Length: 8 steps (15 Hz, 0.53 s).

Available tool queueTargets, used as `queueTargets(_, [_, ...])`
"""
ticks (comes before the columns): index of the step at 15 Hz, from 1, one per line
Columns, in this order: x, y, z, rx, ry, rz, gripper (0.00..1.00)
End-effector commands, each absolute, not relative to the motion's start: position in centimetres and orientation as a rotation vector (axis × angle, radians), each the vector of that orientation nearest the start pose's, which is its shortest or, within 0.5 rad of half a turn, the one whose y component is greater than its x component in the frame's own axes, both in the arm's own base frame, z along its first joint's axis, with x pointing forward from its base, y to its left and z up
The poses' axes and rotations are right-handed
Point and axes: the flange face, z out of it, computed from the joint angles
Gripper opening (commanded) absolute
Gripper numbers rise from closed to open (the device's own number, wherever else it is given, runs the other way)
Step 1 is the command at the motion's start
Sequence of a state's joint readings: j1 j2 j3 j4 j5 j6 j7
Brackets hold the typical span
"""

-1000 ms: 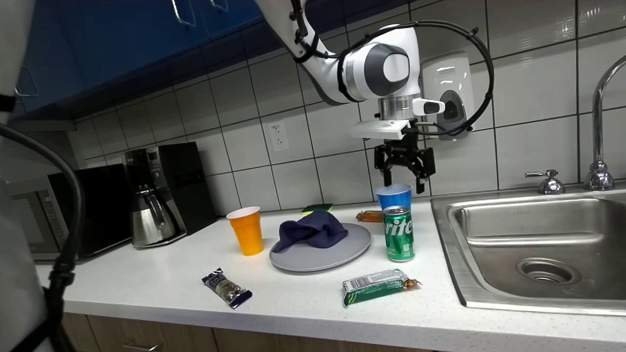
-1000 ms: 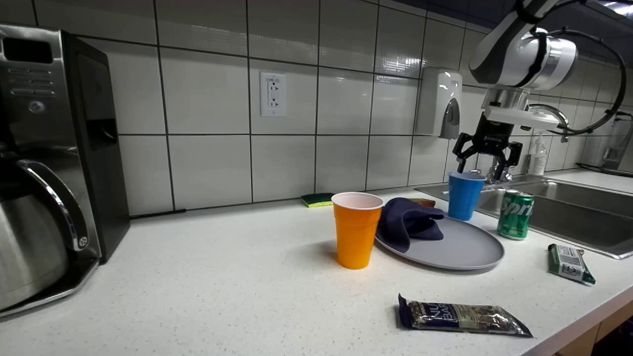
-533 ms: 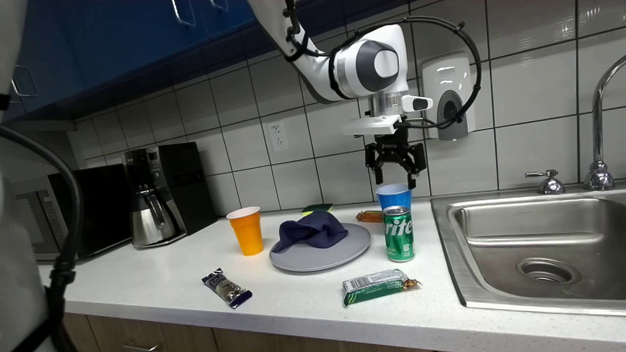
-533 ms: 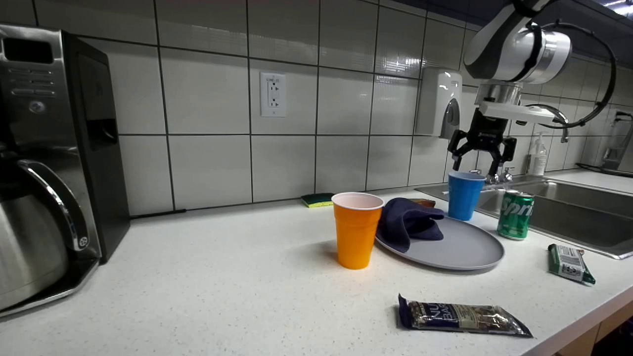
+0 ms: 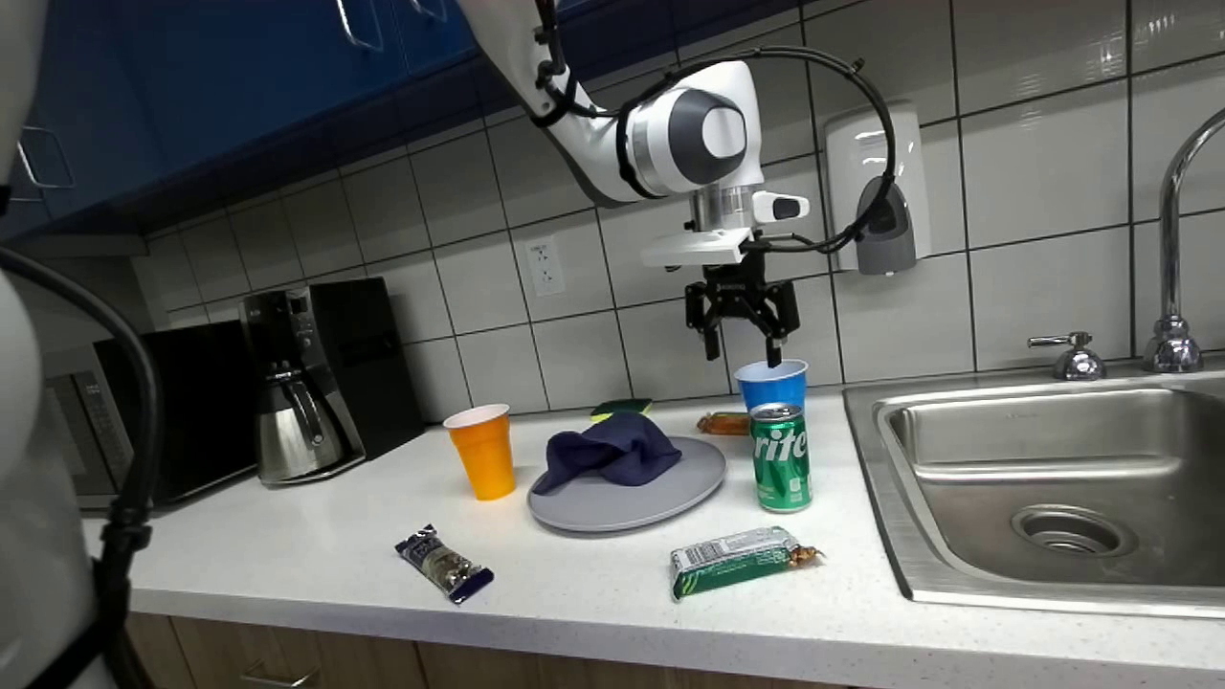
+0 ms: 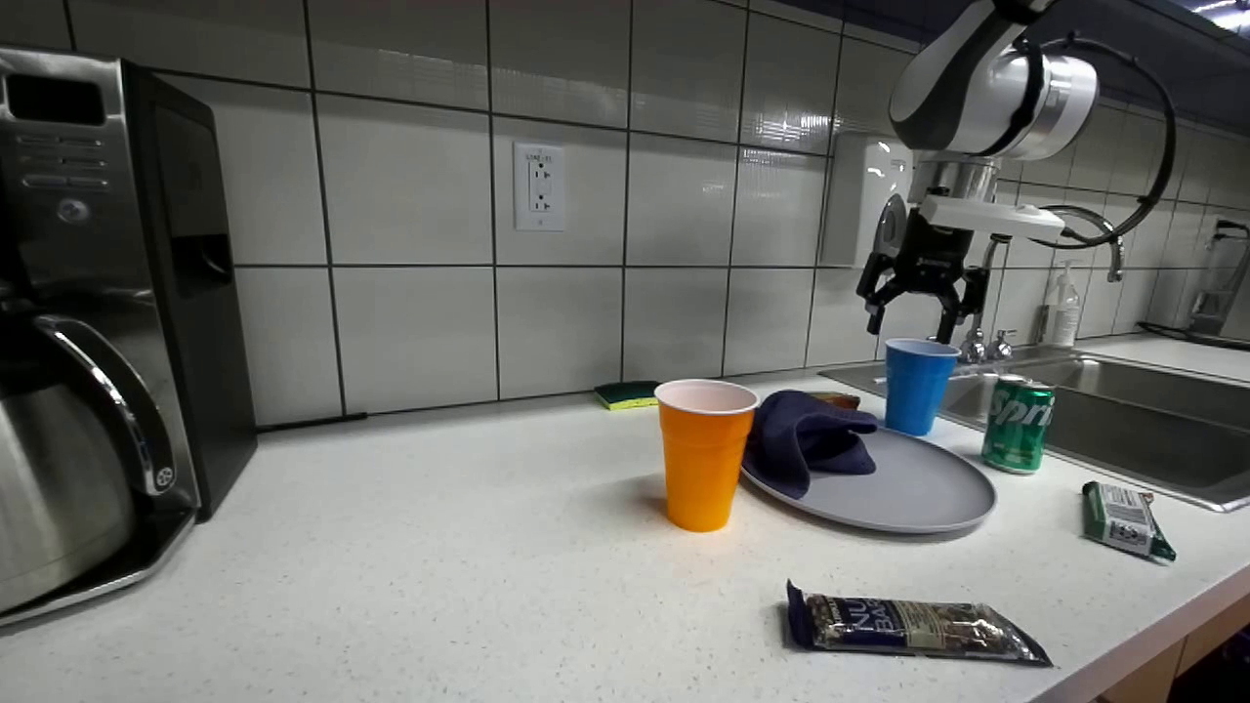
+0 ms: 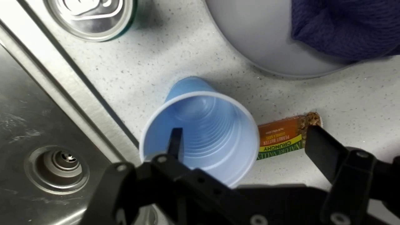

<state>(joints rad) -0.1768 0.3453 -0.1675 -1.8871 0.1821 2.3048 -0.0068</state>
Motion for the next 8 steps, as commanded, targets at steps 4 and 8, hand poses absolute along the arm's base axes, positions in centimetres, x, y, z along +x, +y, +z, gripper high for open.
queueTargets(4, [60.1, -16.1, 33.8, -3.003, 0.592, -0.106, 1.0])
queueTargets(8, [60.3, -12.9, 32.6, -2.992, 0.526, -0.093, 1.0])
